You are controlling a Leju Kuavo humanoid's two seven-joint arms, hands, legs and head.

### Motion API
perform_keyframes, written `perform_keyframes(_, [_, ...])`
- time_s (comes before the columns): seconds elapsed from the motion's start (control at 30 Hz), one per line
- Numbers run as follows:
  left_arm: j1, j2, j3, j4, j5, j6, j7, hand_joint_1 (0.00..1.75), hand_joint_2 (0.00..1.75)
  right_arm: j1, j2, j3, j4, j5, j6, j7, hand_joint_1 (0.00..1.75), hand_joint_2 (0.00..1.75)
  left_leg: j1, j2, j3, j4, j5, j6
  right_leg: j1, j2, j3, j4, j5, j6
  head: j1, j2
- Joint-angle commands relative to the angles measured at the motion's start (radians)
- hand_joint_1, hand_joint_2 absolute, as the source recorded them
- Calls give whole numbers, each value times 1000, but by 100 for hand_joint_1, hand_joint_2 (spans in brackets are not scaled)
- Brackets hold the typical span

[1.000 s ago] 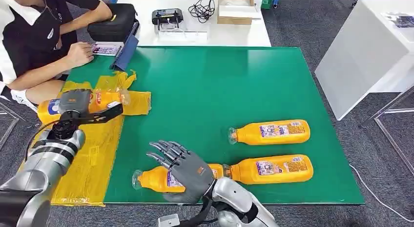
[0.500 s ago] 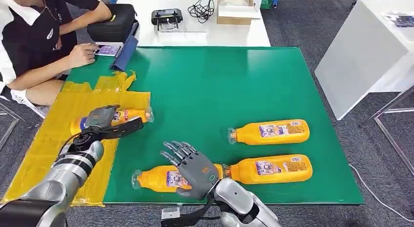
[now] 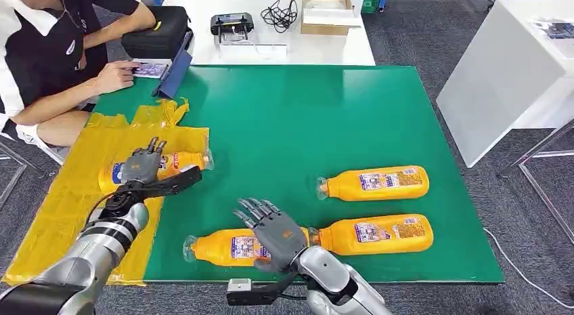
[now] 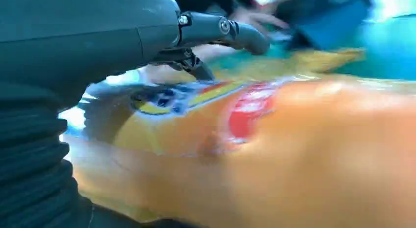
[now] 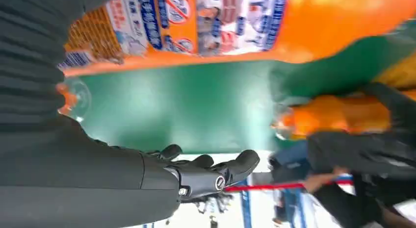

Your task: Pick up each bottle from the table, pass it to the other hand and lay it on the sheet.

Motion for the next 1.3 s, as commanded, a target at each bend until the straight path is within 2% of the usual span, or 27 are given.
perform_keyframes(0.03, [278,-102,6,-574,377,-62,-226,0,175,-27,8,-70,146,-7,8,35,0,175,0,0,4,-1,-2,0,0,0,4,-2,-1,0,0,0])
perform_keyframes(0.3, [392,-125,-54,-852,509,-92,-276,0,175,-35,29,-64,199,16,34,81,0,175,-1,0,3,0,-3,-1,0,0,3,-1,-2,-1,0,0])
perform_keyframes(0.53, [420,-144,-67,-901,581,-102,-317,0,175,-56,45,-76,287,28,67,110,0,175,0,1,0,-1,-1,0,0,1,0,-2,-1,0,0,0])
perform_keyframes(0.73, [419,-146,-70,-904,593,-108,-322,0,175,-60,49,-83,306,21,72,111,0,175,1,-1,4,-2,-2,-1,0,0,4,-3,-2,0,0,0])
perform_keyframes(0.8, [423,-159,-80,-921,639,-131,-347,0,175,-78,59,-102,364,10,89,129,0,175,1,0,2,-1,-1,-1,0,0,2,-2,-1,0,0,0])
perform_keyframes(0.83, [427,-165,-87,-935,655,-139,-352,0,175,-89,67,-113,399,9,75,135,9,175,1,0,3,-1,-2,-1,0,0,3,-2,-1,0,0,0])
perform_keyframes(0.87, [431,-169,-96,-948,654,-138,-350,0,175,-96,71,-119,423,12,62,139,52,175,0,0,2,-1,-1,-1,0,-1,2,-2,-1,0,0,0])
perform_keyframes(0.9, [439,-170,-111,-966,653,-136,-348,0,175,-104,79,-134,453,13,42,140,134,175,1,0,4,-1,-1,-1,0,0,4,-3,-1,0,0,0])
perform_keyframes(1.0, [452,-175,-133,-992,656,-129,-347,0,175,-99,86,-171,456,10,-13,144,175,175,1,-1,5,-1,-1,-1,1,-1,5,-3,-1,0,0,0])
perform_keyframes(1.3, [469,-181,-147,-1013,685,-126,-349,0,175,-77,80,-232,414,24,-44,156,175,175,0,-2,5,-2,-1,-1,0,-1,5,-3,-1,0,0,0])
